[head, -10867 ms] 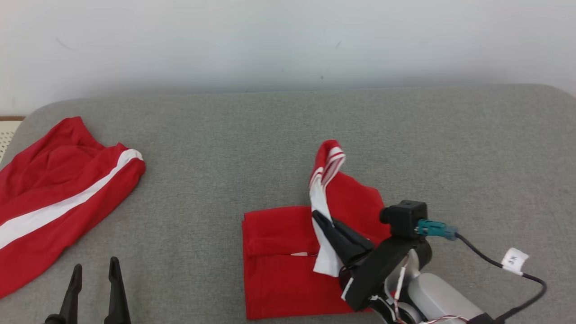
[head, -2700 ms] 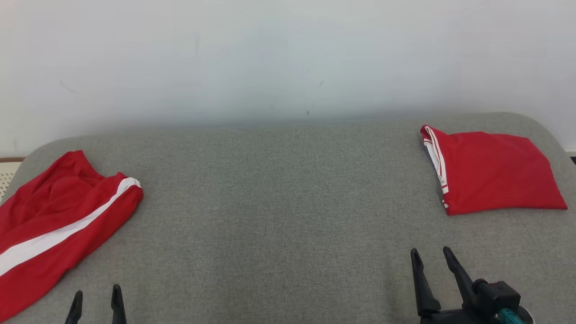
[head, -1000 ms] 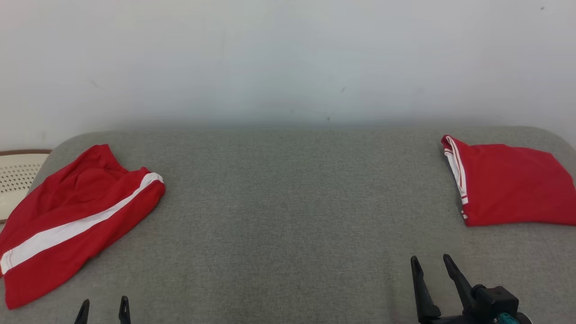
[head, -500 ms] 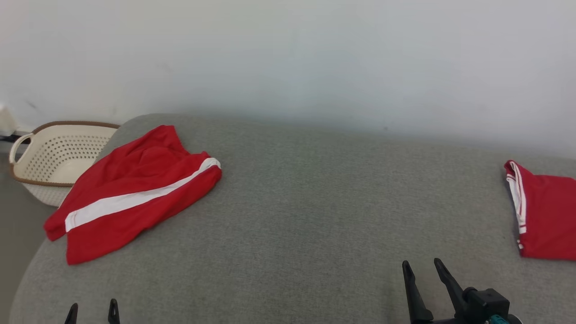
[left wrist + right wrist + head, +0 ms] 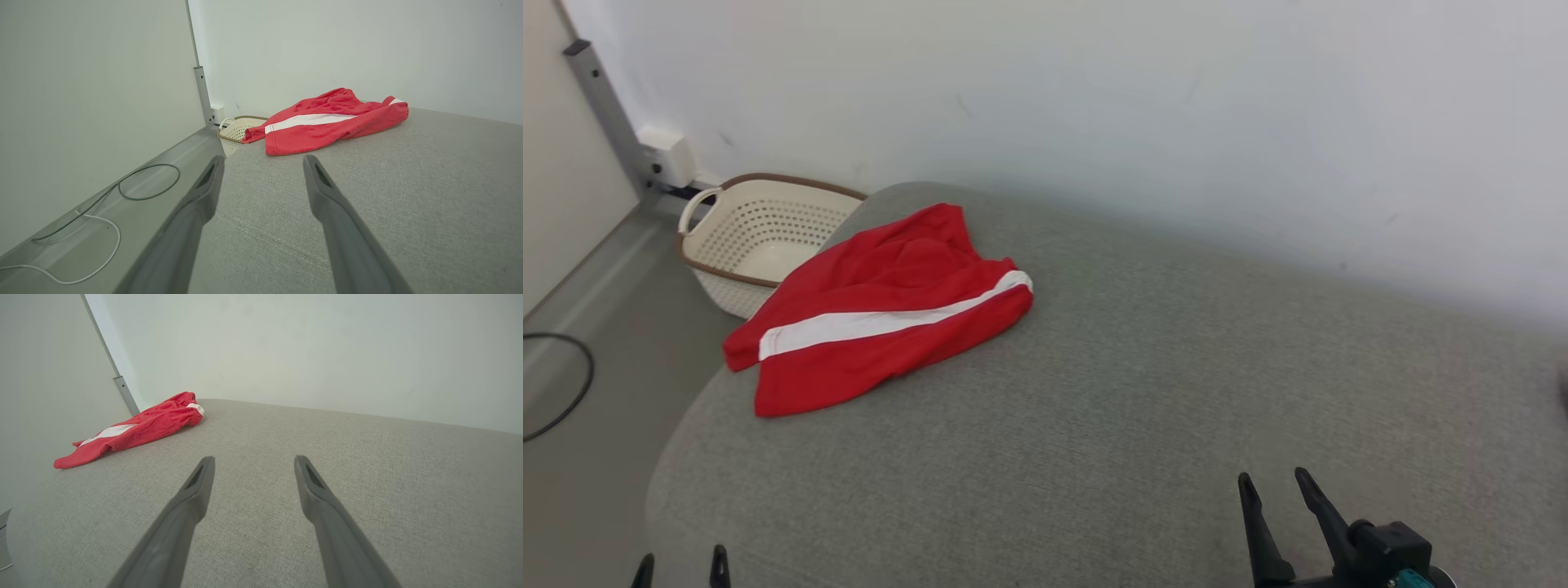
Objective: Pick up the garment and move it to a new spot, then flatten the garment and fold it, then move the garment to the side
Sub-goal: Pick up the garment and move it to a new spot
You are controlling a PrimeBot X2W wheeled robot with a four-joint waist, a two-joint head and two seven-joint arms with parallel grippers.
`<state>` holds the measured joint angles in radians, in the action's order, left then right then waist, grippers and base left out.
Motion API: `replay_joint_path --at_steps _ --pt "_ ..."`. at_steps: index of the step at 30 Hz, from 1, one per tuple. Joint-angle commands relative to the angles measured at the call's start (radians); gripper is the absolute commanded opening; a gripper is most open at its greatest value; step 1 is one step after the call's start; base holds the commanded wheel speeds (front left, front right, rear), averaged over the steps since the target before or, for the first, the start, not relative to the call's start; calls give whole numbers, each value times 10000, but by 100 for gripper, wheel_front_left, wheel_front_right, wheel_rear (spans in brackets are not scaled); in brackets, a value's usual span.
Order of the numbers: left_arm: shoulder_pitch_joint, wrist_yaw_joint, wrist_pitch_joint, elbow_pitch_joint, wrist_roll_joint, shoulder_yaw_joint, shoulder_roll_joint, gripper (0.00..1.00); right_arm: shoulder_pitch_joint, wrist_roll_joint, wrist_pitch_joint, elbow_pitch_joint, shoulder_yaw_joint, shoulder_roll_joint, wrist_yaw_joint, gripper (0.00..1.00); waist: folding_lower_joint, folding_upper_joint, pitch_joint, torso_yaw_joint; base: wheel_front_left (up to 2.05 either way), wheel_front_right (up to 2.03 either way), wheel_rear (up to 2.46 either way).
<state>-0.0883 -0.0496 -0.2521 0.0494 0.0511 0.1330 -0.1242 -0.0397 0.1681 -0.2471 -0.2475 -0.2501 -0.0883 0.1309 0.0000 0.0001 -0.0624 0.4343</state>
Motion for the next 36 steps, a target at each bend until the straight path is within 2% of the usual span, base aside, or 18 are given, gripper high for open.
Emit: replay_joint_path --at_steps 1,18,25,31,36 --pt "-192 -67 -23 -68 24 85 -100 100 -144 64 -52 -12 -101 22 -4 100 0 -1 20 491 0 0 0" --pt "-433 -371 -80 -457 296 306 -65 100 -902 318 -162 -518 -778 -96 -4 100 0 -1 277 693 0 0 0" --pt "200 -141 -82 -338 243 -87 -183 100 -720 346 -190 -491 -652 -76 -4 100 0 -1 195 619 0 0 0" --pt "1138 238 67 -101 303 -384 -448 100 -540 269 -199 -380 -573 10 -4 100 0 -1 119 551 0 0 0" --pt "2349 571 187 272 403 -489 -828 100 -613 147 -203 -178 -734 56 -4 100 0 -1 342 90 0 0 0"
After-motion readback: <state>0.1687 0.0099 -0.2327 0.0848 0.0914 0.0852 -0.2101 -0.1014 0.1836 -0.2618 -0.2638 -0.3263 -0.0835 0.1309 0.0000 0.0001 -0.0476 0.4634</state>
